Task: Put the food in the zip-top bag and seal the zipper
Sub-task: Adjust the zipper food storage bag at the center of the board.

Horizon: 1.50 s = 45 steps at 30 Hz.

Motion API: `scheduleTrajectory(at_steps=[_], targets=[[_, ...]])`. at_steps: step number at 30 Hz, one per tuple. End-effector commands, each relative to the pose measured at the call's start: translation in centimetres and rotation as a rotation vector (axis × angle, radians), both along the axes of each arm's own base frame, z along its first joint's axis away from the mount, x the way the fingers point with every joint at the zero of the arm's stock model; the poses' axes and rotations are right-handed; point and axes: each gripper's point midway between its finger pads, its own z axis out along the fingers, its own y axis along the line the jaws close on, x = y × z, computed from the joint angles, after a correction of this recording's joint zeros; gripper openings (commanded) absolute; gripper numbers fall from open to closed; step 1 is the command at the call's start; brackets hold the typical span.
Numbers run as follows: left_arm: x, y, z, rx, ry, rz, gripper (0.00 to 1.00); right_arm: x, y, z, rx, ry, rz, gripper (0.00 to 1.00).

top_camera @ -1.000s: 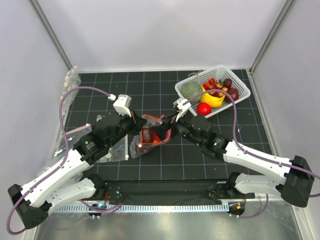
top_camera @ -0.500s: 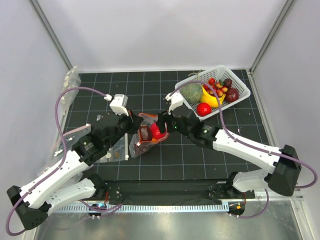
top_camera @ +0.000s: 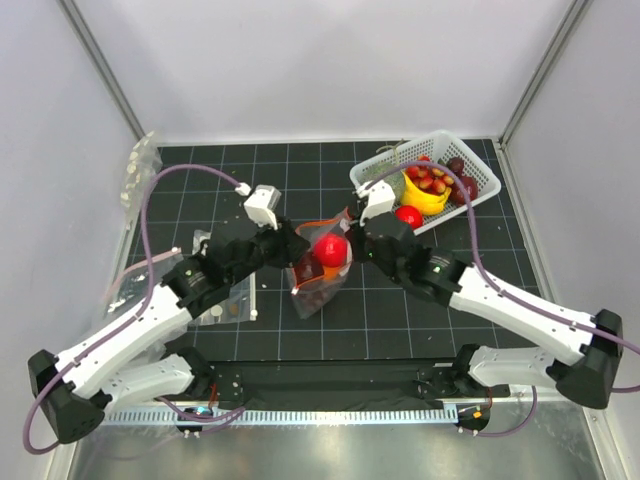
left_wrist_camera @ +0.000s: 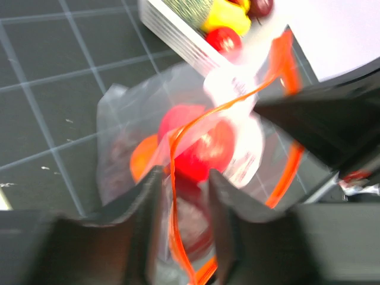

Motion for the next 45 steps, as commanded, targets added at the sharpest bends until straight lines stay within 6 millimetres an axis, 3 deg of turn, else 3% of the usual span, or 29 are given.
scheduleTrajectory(at_steps=[1, 5, 7, 14, 25, 28, 29, 31, 32, 41, 45], targets=[[-0.8, -2.7, 2.1, -0.053, -0.012, -0.122, 0.44, 1.0, -2.3, 3.5, 0.056, -0.113, -0.119, 0.01], [-1.7, -4.9, 0.8, -0.037, 0.046, -0.22, 0.54, 1.5, -3.2, 3.8, 0.056, -0.134, -0.179, 0.01], [-2.2, -5.8, 0.7, -0.036, 0.075, -0.264, 0.55, 1.6, -3.6, 4.0, 0.067, -0.139, -0.189, 0.01], [-3.0, -8.6, -3.1, 0.062, 0.194, -0.305, 0.54, 1.3, -6.0, 5.6, 0.145, -0.201, -0.264, 0.01], [-3.1, -10.5, -5.6, 0.136, 0.245, -0.282, 0.54, 1.3, -9.4, 6.5, 0.17, -0.229, -0.388, 0.01], [-3.2, -10.7, -5.9, 0.155, 0.26, -0.288, 0.46, 1.3, -10.2, 6.9, 0.175, -0.24, -0.415, 0.01], [-3.4, -10.4, -6.1, 0.175, 0.268, -0.289, 0.32, 1.2, -10.5, 7.0, 0.182, -0.244, -0.424, 0.01], [-3.5, -9.9, -5.0, 0.184, 0.245, -0.293, 0.05, 1.3, -10.9, 7.2, 0.185, -0.248, -0.433, 0.01], [-3.3, -9.1, -4.9, 0.201, 0.238, -0.267, 0.01, 1.3, -11.0, 7.2, 0.186, -0.251, -0.436, 0.01], [-4.4, -3.6, 3.0, 0.035, 0.043, -0.151, 0.01, 2.0, -9.4, 6.2, 0.144, -0.221, -0.386, 0.01], [-4.6, -4.1, 2.4, 0.054, 0.064, -0.177, 0.01, 1.8, -8.1, 5.9, 0.165, -0.216, -0.309, 0.01]])
